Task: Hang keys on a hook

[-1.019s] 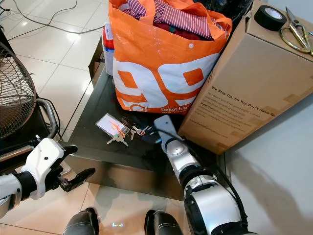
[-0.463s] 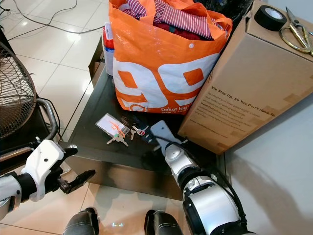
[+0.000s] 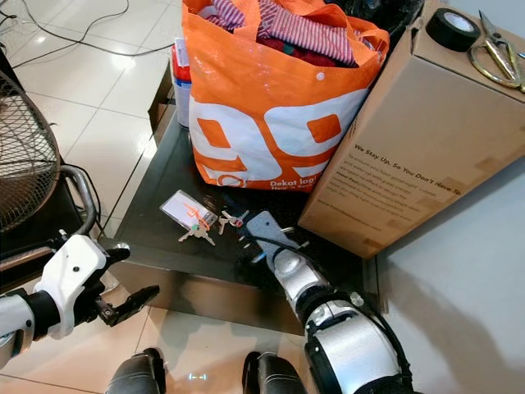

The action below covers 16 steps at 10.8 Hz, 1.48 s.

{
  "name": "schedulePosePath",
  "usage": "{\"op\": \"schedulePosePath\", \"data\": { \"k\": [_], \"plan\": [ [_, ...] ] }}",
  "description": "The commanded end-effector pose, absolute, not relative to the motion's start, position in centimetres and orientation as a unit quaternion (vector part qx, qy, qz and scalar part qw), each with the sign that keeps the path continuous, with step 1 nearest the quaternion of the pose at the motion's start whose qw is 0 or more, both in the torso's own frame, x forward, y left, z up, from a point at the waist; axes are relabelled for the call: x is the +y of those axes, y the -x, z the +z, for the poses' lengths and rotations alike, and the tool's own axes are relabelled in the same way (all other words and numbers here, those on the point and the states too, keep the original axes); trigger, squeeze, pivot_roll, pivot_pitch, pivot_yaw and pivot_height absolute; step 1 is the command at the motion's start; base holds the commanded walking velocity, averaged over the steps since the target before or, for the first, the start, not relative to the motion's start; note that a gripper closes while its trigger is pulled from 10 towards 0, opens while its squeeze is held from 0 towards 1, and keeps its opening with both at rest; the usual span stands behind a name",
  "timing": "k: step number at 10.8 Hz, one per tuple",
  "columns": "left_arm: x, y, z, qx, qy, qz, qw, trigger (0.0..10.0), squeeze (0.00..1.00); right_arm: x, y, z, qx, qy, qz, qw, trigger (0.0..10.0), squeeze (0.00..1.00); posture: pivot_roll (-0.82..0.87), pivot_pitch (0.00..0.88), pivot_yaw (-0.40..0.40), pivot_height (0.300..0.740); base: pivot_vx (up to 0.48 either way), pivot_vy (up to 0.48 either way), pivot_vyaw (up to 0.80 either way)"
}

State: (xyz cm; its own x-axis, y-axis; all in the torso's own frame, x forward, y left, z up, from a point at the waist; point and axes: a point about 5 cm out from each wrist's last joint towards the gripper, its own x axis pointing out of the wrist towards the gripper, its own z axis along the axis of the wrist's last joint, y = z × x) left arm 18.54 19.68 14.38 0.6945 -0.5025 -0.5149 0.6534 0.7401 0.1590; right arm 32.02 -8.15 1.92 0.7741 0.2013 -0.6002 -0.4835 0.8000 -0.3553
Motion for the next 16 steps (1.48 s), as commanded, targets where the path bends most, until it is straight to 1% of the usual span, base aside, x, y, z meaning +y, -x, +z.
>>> {"op": "schedulePosePath", "data": {
  "k": [1, 2, 4, 6, 7, 8, 9, 10, 11, 13, 15, 16],
  "plan": [
    [19.5, -18.2, 14.5, 0.227, -0.168, -0.326, 0.902, 10.0, 0.08, -8.6, -31.3, 1.0, 0.296, 0.255, 0.196, 0.899, 0.0, 0.00, 0.12, 0.235, -0.177, 0.740, 0.000, 0.000, 0.00],
    [19.5, -18.1, 14.5, 0.229, -0.168, -0.327, 0.901, 10.0, 0.08, -8.4, -31.2, 1.0, 0.300, 0.254, 0.203, 0.897, 0.0, 0.00, 0.12, 0.234, -0.177, 0.740, 0.000, 0.000, 0.00],
    [19.4, -17.8, 14.4, 0.232, -0.166, -0.328, 0.901, 10.0, 0.09, -7.7, -30.7, 0.6, 0.320, 0.214, 0.254, 0.887, 0.0, 0.00, 0.12, 0.237, -0.181, 0.740, 0.000, 0.000, 0.00],
    [19.4, -17.7, 14.3, 0.233, -0.165, -0.328, 0.901, 10.0, 0.08, -7.4, -30.3, 0.5, 0.333, 0.195, 0.299, 0.873, 0.0, 0.00, 0.11, 0.231, -0.182, 0.740, 0.000, 0.000, 0.00],
    [19.3, -17.8, 14.3, 0.231, -0.164, -0.329, 0.901, 10.0, 0.08, -7.4, -30.4, 0.7, 0.331, 0.190, 0.326, 0.865, 0.0, 0.00, 0.11, 0.228, -0.180, 0.740, 0.000, 0.000, 0.00],
    [19.2, -17.9, 14.4, 0.229, -0.164, -0.331, 0.901, 10.0, 0.08, -7.2, -30.9, 1.5, 0.317, 0.177, 0.348, 0.864, 0.0, 0.00, 0.11, 0.227, -0.178, 0.740, 0.000, 0.000, 0.00],
    [19.2, -18.0, 14.4, 0.228, -0.164, -0.331, 0.901, 10.0, 0.08, -7.2, -31.7, 2.4, 0.289, 0.169, 0.326, 0.884, 0.0, 0.00, 0.11, 0.224, -0.174, 0.740, 0.000, 0.000, 0.00],
    [19.2, -18.1, 14.4, 0.228, -0.165, -0.332, 0.901, 10.0, 0.09, -7.3, -32.6, 3.3, 0.263, 0.154, 0.278, 0.911, 0.0, 0.00, 0.11, 0.224, -0.173, 0.740, 0.000, 0.000, 0.00],
    [19.2, -18.1, 14.5, 0.226, -0.165, -0.332, 0.901, 10.0, 0.08, -7.6, -33.4, 4.0, 0.241, 0.163, 0.218, 0.931, 0.0, 0.00, 0.11, 0.227, -0.171, 0.740, 0.000, 0.000, 0.00],
    [19.4, -18.0, 14.9, 0.224, -0.169, -0.330, 0.901, 10.0, 0.09, -8.0, -33.7, 4.2, 0.230, 0.180, 0.161, 0.943, 0.0, 0.00, 0.13, 0.239, -0.172, 0.740, 0.000, 0.000, 0.00],
    [19.6, -17.8, 15.5, 0.219, -0.174, -0.326, 0.903, 10.0, 0.08, -8.5, -33.9, 4.3, 0.218, 0.226, 0.123, 0.942, 0.0, 0.00, 0.14, 0.256, -0.173, 0.740, 0.000, 0.000, 0.00],
    [19.6, -17.6, 16.0, 0.215, -0.175, -0.325, 0.904, 10.0, 0.08, -8.6, -34.1, 4.5, 0.214, 0.235, 0.109, 0.942, 0.0, 0.00, 0.15, 0.269, -0.171, 0.740, 0.000, 0.000, 0.00]
  ]
}}
